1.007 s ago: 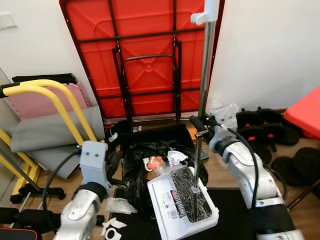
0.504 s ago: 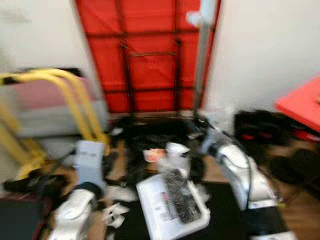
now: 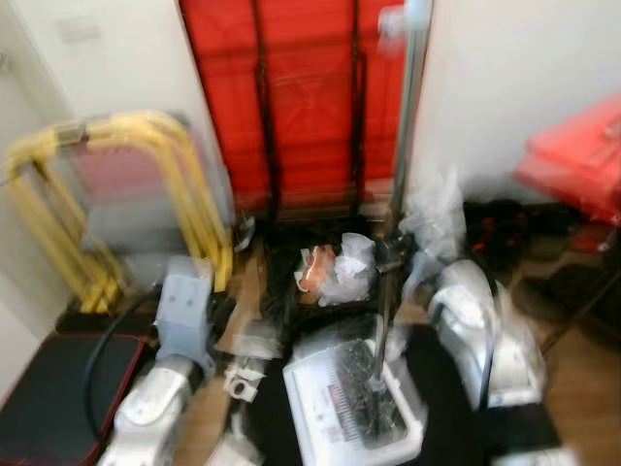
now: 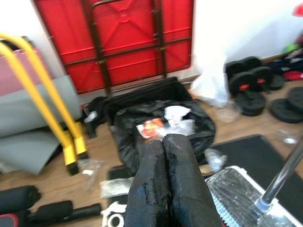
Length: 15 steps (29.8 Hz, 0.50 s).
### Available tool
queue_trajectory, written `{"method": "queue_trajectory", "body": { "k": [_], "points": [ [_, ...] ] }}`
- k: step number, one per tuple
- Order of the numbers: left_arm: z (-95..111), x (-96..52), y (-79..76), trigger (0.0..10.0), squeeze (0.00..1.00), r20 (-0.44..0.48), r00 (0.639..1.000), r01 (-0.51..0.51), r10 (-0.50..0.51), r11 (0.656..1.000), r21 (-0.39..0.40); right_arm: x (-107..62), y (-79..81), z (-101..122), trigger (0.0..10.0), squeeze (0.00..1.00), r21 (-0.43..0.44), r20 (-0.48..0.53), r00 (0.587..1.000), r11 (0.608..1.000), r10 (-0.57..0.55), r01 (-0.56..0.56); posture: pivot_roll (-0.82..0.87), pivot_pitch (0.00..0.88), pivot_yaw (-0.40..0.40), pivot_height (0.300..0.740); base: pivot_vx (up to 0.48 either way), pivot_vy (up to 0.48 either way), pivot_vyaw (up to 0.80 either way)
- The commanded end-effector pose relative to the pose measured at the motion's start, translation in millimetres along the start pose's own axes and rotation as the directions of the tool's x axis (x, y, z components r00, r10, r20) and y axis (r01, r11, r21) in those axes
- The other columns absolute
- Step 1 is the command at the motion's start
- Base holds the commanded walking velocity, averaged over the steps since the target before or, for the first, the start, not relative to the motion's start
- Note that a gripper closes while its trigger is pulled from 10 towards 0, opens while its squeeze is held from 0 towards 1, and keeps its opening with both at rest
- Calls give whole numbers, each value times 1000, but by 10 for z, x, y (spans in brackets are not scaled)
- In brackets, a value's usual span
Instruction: Sweep floor
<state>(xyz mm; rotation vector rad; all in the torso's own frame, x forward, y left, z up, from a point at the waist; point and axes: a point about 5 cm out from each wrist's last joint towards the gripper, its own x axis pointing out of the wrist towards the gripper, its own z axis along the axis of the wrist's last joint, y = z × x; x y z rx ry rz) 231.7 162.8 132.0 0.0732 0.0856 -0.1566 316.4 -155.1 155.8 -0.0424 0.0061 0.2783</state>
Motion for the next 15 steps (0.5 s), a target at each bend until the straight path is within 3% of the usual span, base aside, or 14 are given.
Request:
{"method": "queue_trajectory", "body": {
  "k": [1,10,15],
  "points": [
    [-45,-16,70,10000,0,-20,997,-72,73,997,16,44,45,178,10000,0,-19,74,997,1000,5,-3,-113,0,15,740,0,0,0],
    [-15,-33,108,10000,0,4,997,-81,81,993,81,64,16,182,10000,0,-32,71,997,999,-28,31,-113,0,12,740,0,0,0],
    [-10,-45,145,10000,0,5,995,-102,102,992,78,67,12,183,10000,0,-35,73,997,999,-36,38,-112,0,12,740,384,0,0]
  ]
}}
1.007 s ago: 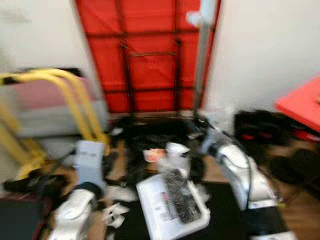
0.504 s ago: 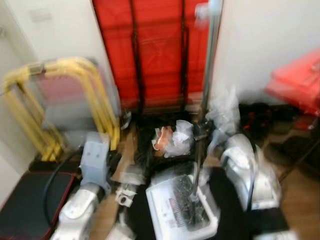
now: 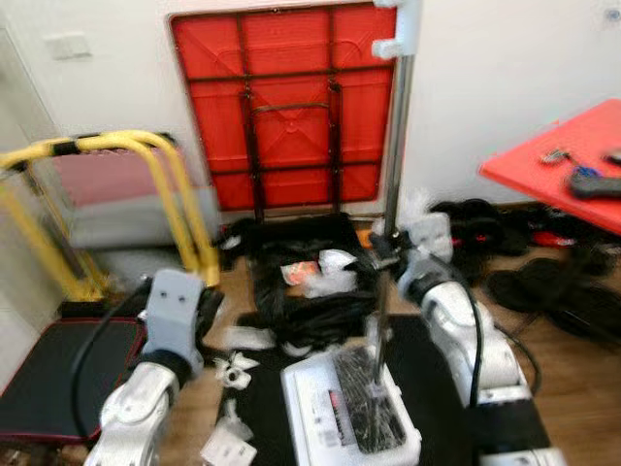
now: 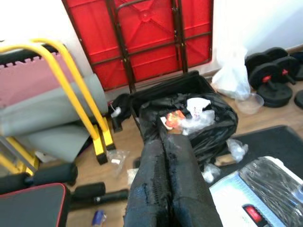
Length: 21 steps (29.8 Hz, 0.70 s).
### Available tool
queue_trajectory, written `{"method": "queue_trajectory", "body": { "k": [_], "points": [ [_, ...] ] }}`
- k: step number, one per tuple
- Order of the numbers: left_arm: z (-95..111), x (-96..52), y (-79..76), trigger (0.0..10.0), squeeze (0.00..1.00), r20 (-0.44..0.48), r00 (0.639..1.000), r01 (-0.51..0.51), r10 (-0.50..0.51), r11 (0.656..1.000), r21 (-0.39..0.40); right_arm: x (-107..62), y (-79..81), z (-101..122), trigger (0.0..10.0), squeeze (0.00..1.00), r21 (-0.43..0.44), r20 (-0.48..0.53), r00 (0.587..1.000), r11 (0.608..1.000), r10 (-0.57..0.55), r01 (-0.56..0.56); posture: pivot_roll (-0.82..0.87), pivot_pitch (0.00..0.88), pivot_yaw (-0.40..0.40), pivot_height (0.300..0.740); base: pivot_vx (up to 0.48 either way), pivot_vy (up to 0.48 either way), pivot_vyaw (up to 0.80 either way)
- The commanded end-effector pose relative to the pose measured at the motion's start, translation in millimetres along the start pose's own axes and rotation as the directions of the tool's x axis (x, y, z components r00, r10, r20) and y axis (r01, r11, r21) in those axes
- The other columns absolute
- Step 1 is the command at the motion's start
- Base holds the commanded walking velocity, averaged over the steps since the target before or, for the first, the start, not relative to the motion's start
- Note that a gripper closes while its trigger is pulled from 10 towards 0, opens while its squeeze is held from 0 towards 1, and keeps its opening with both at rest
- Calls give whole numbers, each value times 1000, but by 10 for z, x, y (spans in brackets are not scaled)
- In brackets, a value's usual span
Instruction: Sweep floor
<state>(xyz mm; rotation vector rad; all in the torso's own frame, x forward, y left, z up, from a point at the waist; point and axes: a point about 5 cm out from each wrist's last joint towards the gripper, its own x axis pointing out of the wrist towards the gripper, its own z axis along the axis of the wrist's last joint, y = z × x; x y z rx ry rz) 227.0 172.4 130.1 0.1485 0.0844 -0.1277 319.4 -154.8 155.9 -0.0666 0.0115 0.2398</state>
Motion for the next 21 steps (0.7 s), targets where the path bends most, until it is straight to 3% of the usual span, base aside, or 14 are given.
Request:
{"method": "queue_trajectory", "body": {
  "k": [1,13,21],
  "points": [
    [16,16,60,10000,0,4,997,-71,71,997,4,35,15,182,10000,0,-11,82,997,1000,1,0,-112,0,12,740,0,0,0],
    [14,26,50,10000,0,2,997,-82,82,997,2,73,-51,201,10000,0,-24,73,996,998,-57,59,-108,0,17,735,0,0,0],
    [27,31,31,10000,0,8,997,-72,72,997,11,126,-101,294,10000,0,-34,138,987,995,-83,89,-105,0,18,715,0,0,0]
  ]
}}
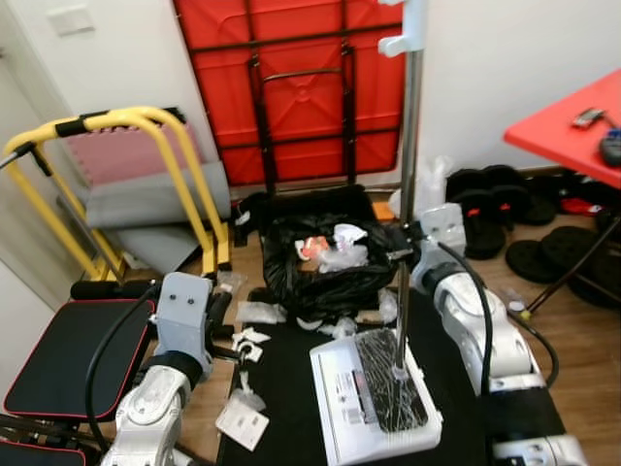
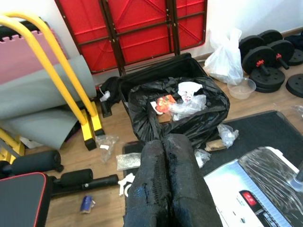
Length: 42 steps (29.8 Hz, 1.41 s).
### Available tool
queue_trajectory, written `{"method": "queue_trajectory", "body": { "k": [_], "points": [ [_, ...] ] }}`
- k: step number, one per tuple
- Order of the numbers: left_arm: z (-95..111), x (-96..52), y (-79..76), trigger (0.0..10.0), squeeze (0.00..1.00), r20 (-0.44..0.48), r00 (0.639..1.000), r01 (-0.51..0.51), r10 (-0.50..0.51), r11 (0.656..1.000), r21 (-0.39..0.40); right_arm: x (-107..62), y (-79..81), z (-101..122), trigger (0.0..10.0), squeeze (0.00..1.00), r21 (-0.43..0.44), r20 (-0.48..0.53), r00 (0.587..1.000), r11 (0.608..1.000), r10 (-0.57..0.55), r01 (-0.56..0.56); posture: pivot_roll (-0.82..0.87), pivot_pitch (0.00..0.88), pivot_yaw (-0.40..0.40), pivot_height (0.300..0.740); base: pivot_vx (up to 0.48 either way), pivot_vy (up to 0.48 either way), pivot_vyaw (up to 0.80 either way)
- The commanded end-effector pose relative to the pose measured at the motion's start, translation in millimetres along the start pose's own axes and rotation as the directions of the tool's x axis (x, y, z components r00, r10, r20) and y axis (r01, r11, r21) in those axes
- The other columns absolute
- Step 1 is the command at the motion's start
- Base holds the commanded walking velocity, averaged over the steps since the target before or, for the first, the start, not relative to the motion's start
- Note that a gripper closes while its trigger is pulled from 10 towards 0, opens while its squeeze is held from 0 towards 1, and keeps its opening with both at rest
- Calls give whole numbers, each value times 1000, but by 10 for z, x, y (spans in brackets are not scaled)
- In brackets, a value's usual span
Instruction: Sweep floor
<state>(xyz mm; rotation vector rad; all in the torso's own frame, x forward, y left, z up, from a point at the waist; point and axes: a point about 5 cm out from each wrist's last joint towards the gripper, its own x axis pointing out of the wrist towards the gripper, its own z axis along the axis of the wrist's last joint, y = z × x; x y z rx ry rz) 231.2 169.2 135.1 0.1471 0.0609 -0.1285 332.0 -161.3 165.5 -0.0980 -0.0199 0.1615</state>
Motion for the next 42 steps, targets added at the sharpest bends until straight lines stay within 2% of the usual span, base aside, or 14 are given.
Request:
{"method": "queue_trajectory", "body": {
  "k": [1,3,5,7,10,12,21,32,42],
  "points": [
    [-30,-10,50,10000,0,-15,997,-71,71,997,13,27,-7,202,10000,0,-1,111,994,1000,-9,9,-105,0,18,715,0,0,0],
    [-31,-12,47,10000,0,-15,997,-70,70,997,14,42,-33,220,10000,0,3,127,991,1000,-30,30,-105,0,18,710,0,0,0],
    [-29,-17,26,10000,0,-15,998,-61,61,998,13,97,-79,314,10000,0,-10,199,976,996,-86,89,-102,0,20,700,0,0,0],
    [-29,-17,26,10000,0,-15,998,-61,61,998,13,97,-79,314,10000,0,-10,199,976,996,-86,89,-102,0,20,700,0,0,0],
    [-19,-28,9,10000,0,-13,999,-50,50,999,12,150,-103,403,10000,0,-18,268,955,990,-127,137,-96,0,20,685,0,0,0],
    [-15,-38,2,10000,0,-13,999,-45,45,999,11,181,-103,415,10000,0,6,269,954,991,-133,136,-92,2,21,680,0,0,0],
    [0,-106,-22,10000,0,-17,999,-27,27,1000,16,334,-104,533,10000,0,15,311,944,994,-107,108,-65,32,21,650,0,0,0],
    [21,-176,-3,10000,0,-27,999,-19,20,999,28,432,-121,627,10000,0,33,349,930,993,-114,110,-43,73,37,620,0,0,0],
    [48,-209,10,10000,0,-36,999,-5,6,999,44,514,-71,703,10000,0,43,389,915,994,-105,96,-24,97,55,590,0,0,0]
  ]
}}
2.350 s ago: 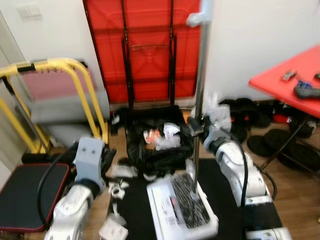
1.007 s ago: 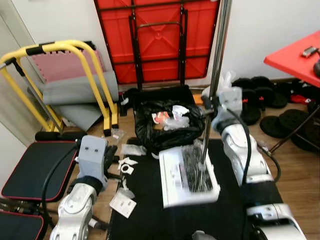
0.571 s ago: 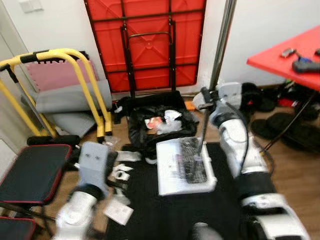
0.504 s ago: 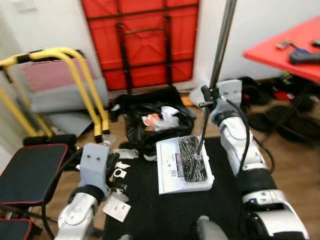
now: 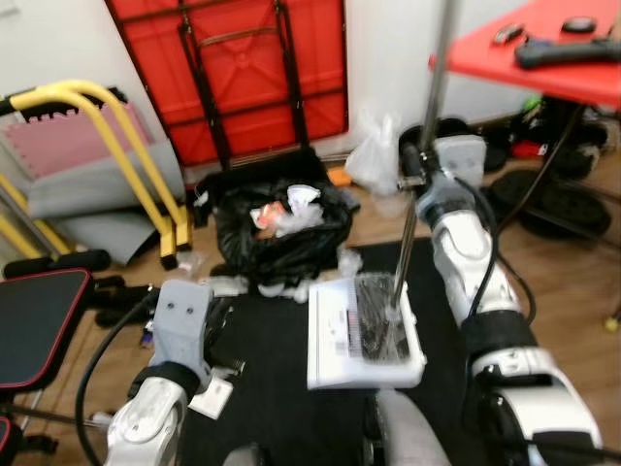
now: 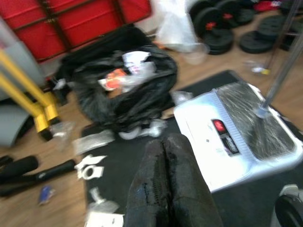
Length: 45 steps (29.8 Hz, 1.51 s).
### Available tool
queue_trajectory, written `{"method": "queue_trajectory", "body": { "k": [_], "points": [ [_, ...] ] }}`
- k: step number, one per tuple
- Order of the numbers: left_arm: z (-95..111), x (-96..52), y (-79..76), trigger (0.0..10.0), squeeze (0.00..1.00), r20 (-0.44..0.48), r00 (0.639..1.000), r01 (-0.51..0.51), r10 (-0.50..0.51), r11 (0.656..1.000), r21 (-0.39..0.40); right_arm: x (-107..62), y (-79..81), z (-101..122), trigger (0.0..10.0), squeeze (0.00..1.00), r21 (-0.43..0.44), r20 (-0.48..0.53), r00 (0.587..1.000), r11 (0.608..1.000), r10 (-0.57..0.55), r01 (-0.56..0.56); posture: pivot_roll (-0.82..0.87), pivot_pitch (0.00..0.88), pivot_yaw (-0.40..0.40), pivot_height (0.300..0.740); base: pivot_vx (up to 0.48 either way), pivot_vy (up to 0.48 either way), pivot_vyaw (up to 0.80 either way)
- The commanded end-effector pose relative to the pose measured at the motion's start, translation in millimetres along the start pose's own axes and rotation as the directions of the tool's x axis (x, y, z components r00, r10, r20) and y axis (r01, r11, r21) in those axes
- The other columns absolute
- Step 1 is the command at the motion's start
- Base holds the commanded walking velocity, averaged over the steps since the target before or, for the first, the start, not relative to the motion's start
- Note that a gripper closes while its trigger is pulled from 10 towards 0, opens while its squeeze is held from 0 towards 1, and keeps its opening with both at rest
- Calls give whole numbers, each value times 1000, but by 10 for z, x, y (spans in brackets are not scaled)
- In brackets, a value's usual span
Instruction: Sweep floor
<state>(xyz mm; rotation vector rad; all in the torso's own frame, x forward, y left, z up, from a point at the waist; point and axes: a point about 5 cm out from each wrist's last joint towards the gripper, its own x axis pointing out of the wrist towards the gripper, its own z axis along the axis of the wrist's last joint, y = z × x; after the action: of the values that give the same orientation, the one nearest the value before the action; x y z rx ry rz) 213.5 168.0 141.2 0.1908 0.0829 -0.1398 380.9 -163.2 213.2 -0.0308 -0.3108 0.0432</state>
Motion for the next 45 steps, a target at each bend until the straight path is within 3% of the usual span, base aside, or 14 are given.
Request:
{"method": "queue_trajectory", "body": {
  "k": [1,13,19,29,45],
  "points": [
    [-7,-31,36,10000,0,-12,1000,-17,17,1000,2,86,91,223,10000,0,-8,112,993,999,32,-32,-24,97,55,590,0,0,0],
    [47,-68,23,10000,0,-19,1000,-18,18,1000,8,167,228,282,10000,0,0,153,986,998,60,-60,-14,138,45,555,0,0,0],
    [43,-79,22,10000,0,-34,999,-38,38,999,-6,112,347,239,10000,0,23,164,980,992,117,-123,-17,144,29,555,0,480,0],
    [69,-55,43,10000,0,-13,997,-82,81,997,-12,118,332,233,10000,0,37,172,976,989,132,-141,-28,135,23,555,0,396,0],
    [96,-147,15,10000,0,-23,997,-76,76,997,11,226,469,207,10000,0,91,131,978,980,162,-175,4,175,25,530,0,0,0]
  ]
}}
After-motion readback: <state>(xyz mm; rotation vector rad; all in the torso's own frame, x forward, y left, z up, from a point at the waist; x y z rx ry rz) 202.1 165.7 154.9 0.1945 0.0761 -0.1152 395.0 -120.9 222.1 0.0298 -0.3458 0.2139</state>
